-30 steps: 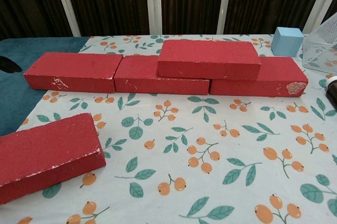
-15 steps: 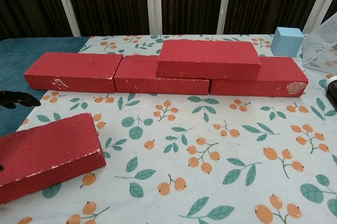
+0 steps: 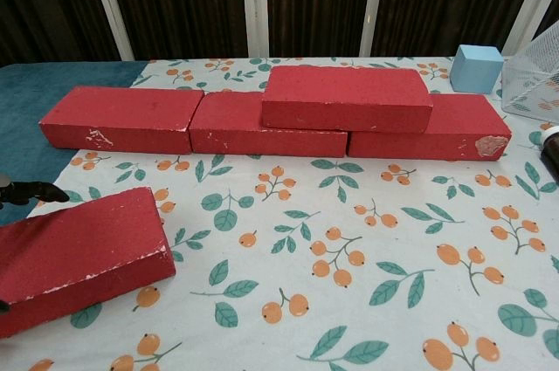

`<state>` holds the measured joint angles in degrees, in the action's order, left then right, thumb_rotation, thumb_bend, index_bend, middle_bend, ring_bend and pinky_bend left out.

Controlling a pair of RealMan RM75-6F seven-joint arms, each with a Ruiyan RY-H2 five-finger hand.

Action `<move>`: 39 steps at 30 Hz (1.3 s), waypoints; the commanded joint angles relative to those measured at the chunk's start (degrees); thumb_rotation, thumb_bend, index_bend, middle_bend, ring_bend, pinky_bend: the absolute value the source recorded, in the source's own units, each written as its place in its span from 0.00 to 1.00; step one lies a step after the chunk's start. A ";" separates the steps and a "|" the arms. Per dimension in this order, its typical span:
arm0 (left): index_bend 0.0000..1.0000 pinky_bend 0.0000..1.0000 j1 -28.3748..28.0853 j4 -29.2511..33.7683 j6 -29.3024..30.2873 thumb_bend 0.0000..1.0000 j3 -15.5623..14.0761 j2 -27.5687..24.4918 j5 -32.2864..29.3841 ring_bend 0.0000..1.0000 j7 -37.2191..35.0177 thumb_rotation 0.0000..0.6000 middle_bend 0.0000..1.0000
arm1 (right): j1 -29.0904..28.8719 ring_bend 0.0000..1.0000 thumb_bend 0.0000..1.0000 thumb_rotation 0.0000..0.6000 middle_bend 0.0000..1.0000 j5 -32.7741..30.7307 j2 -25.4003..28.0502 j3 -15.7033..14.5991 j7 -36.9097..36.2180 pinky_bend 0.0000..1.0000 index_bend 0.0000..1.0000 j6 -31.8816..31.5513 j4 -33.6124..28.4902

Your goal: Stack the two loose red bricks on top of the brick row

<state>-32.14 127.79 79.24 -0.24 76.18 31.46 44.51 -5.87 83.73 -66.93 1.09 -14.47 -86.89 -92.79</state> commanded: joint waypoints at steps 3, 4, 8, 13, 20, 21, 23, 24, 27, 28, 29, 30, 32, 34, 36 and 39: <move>0.00 0.05 -0.05 -0.82 -0.31 0.00 -0.27 0.64 0.38 0.00 -0.31 1.00 0.00 | 0.13 0.00 0.05 1.00 0.00 -0.21 0.02 0.39 -0.19 0.00 0.00 0.22 0.01; 0.00 0.05 -0.04 -1.04 -0.29 0.00 -0.33 0.75 0.45 0.00 -0.37 1.00 0.00 | 0.16 0.00 0.05 1.00 0.00 -0.19 0.03 0.43 -0.19 0.00 0.00 0.29 -0.01; 0.00 0.05 0.01 -1.73 -0.38 0.00 -0.42 1.15 0.33 0.00 -0.72 1.00 0.00 | 0.20 0.00 0.05 1.00 0.00 -0.17 0.02 0.64 -0.26 0.00 0.00 0.63 -0.05; 0.00 0.05 -0.23 -2.72 -0.89 0.00 -0.66 1.63 -0.11 0.00 -0.59 1.00 0.00 | 0.34 0.00 0.05 1.00 0.00 -0.25 -0.02 0.94 -0.17 0.00 0.00 0.91 -0.10; 0.00 0.06 -0.65 -4.07 -1.47 0.00 -0.82 2.36 -0.40 0.00 -0.31 1.00 0.00 | 0.57 0.00 0.05 1.00 0.00 -0.53 -0.05 1.43 -0.13 0.00 0.00 1.07 -0.20; 0.00 0.07 -0.72 -4.26 -1.36 0.00 -0.85 2.50 -0.36 0.00 -0.13 1.00 0.00 | 0.58 0.00 0.05 1.00 0.00 -0.54 -0.06 1.48 -0.16 0.00 0.00 1.12 -0.23; 0.00 0.09 -0.79 -4.62 -1.00 0.00 -0.81 2.90 -0.17 0.00 0.08 1.00 0.00 | 0.60 0.00 0.05 1.00 0.00 -0.53 -0.08 1.55 -0.25 0.00 0.00 1.27 -0.20; 0.00 0.11 -0.80 -4.82 -0.84 0.00 -0.74 3.18 0.04 0.00 0.04 1.00 0.01 | 0.61 0.00 0.05 1.00 0.00 -0.51 -0.08 1.59 -0.31 0.00 0.00 1.39 -0.16; 0.00 0.13 -0.79 -5.02 -0.46 0.01 -0.55 3.55 0.52 0.00 -0.09 1.00 0.06 | 0.68 0.00 0.05 1.00 0.00 -0.55 -0.14 1.74 -0.29 0.00 0.00 1.47 -0.16; 0.01 0.14 -0.81 -5.13 -0.32 0.02 -0.53 3.62 0.69 0.00 -0.04 1.00 0.09 | 0.69 0.00 0.05 1.00 0.00 -0.54 -0.16 1.77 -0.32 0.00 0.00 1.46 -0.16; 0.03 0.15 -0.86 -5.42 0.00 0.03 -0.59 3.78 1.05 0.00 0.25 1.00 0.11 | 0.73 0.00 0.05 1.00 0.00 -0.52 -0.17 1.82 -0.45 0.00 0.00 1.44 -0.21; 0.05 0.16 -0.90 -5.57 0.16 0.05 -0.63 3.87 1.18 0.00 0.43 1.00 0.14 | 0.75 0.00 0.05 1.00 0.00 -0.51 -0.18 1.84 -0.49 0.00 0.00 1.45 -0.21; 0.11 0.17 -0.89 -5.87 0.60 0.08 -0.59 4.24 1.21 0.01 0.68 1.00 0.20 | 0.77 0.00 0.05 1.00 0.00 -0.61 -0.24 1.95 -0.55 0.00 0.00 1.58 -0.19; 0.16 0.17 -0.89 -6.07 0.95 0.10 -0.41 4.53 1.04 0.01 0.81 1.00 0.24 | 0.81 0.00 0.05 1.00 0.00 -0.71 -0.32 2.07 -0.42 0.00 0.00 1.69 -0.22; 0.22 0.17 -0.86 -6.21 1.25 0.10 -0.34 4.66 1.21 0.02 0.87 1.00 0.27 | 0.84 0.00 0.05 1.00 0.00 -0.69 -0.35 2.16 -0.36 0.00 0.00 1.70 -0.29; 0.27 0.17 -0.82 -6.46 1.68 0.10 -0.38 4.71 1.18 0.02 1.22 1.00 0.29 | 0.90 0.00 0.05 1.00 0.00 -0.77 -0.43 2.31 -0.36 0.00 0.00 1.78 -0.26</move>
<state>-32.96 121.38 80.86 -0.62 80.88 32.67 45.67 -4.98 82.97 -67.36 3.40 -14.83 -85.12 -93.05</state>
